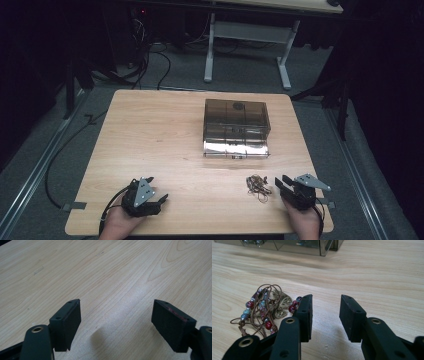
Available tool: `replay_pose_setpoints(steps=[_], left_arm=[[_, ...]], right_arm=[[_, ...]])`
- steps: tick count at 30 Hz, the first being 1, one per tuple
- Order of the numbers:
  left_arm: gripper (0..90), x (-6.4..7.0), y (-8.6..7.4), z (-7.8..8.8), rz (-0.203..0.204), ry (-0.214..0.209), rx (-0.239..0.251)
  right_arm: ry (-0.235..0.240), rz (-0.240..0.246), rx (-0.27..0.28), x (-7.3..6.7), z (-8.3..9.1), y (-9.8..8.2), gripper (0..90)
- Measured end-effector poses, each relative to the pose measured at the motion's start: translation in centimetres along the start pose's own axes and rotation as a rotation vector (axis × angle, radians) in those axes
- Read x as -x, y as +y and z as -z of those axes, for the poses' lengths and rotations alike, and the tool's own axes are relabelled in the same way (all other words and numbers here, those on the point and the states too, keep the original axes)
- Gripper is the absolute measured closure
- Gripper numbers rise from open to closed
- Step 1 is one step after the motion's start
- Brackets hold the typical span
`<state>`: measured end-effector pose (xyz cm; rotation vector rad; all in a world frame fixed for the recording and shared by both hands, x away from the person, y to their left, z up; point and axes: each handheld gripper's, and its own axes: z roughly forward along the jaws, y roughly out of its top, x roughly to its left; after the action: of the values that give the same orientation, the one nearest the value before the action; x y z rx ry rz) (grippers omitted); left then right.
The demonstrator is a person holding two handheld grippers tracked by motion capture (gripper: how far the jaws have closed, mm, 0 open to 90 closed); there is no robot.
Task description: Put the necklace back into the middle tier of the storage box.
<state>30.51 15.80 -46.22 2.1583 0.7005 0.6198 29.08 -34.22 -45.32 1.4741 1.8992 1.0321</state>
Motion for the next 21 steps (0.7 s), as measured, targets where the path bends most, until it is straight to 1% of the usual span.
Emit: replay_pose_setpoints(steps=[4, 5, 6, 8, 9, 11, 21], left_arm=[[24.3, 0.03, 0.00, -0.01, -0.006, -0.001, -0.002], [24.4, 0.03, 0.01, -0.01, -0.007, -0.005, -0.001], [24.4, 0.03, 0.01, -0.01, -0.007, -0.005, -0.001], [24.3, 0.01, 0.01, -0.01, -0.007, -0.010, -0.002], [24.3, 0.00, 0.01, -0.01, -0.007, -0.010, -0.001], [24.3, 0.00, 0.00, 0.01, -0.008, -0.011, 0.000], [24.4, 0.05, 0.02, -0.01, -0.011, -0.010, -0.003]], right_arm=[[-0.004, -0.013, 0.009, 0.09, 0.09, -0.05, 61.3], [0.000, -0.026, -0.002, 0.19, 0.03, -0.03, 60.9], [-0.002, -0.027, -0.004, 0.19, 0.01, -0.01, 60.9], [-0.003, -0.027, -0.004, 0.17, 0.01, -0.01, 60.9], [-0.002, -0.017, -0.006, 0.18, -0.02, 0.01, 60.8], [-0.007, -0.015, -0.017, 0.11, -0.11, 0.05, 60.5], [-0.005, -0.012, -0.017, 0.11, -0.12, 0.05, 59.6]])
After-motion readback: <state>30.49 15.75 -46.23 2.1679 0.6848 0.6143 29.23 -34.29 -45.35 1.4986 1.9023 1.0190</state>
